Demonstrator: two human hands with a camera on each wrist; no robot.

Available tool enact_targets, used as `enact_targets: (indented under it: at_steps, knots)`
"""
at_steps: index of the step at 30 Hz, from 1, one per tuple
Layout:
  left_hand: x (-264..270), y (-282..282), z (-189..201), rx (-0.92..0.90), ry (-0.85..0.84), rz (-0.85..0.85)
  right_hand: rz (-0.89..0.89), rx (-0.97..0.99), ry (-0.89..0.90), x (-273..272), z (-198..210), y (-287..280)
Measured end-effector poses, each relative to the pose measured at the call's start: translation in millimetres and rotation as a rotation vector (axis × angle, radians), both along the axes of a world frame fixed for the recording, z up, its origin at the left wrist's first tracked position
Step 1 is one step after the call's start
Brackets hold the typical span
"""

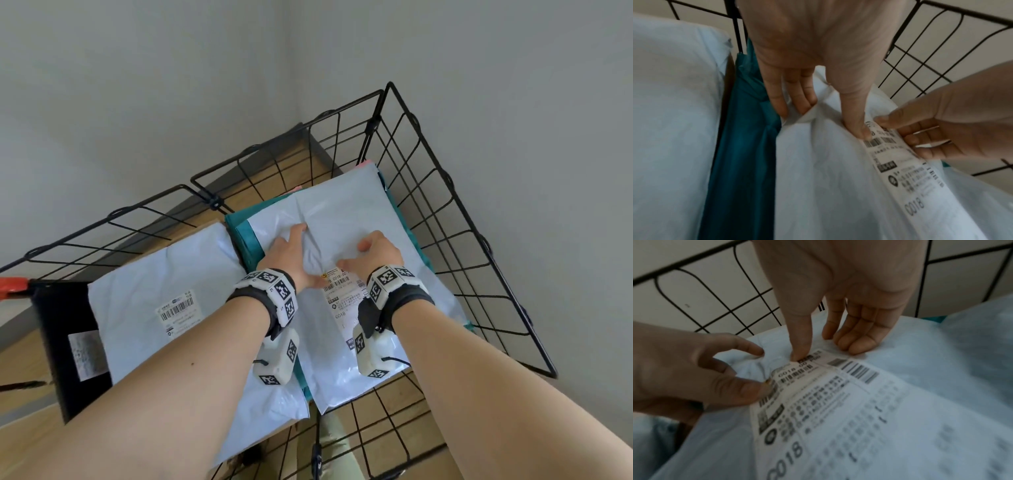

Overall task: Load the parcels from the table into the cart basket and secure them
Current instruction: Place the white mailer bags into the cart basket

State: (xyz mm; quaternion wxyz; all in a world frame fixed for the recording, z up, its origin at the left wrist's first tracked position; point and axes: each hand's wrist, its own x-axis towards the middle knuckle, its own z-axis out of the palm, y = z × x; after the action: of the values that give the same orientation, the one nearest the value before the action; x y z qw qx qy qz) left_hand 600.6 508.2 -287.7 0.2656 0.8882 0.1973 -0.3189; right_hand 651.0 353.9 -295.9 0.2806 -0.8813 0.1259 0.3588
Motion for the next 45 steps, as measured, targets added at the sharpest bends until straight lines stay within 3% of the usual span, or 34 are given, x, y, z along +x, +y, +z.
enact_targets:
  at_steps: [11, 19, 26, 33, 45]
  knots:
    - [-21, 21, 67, -0.031, -0.131, 0.022, -0.262, 0.157, -0.183, -55, 79, -7]
    - [-83, 29, 167, -0.103, -0.386, -0.136, -0.424, 0.229, -0.396, -154, 164, 7]
    - [-175, 18, 244, -0.202, -0.665, -0.265, -0.598, 0.241, -0.641, -267, 241, -2]
    - [-271, -18, 283, -0.343, -0.792, -0.361, -0.825, 0.22, -0.779, -385, 291, -31]
    - [-398, -146, 302, -0.54, -0.688, -0.559, -1.04, 0.166, -0.901, -547, 312, -119]
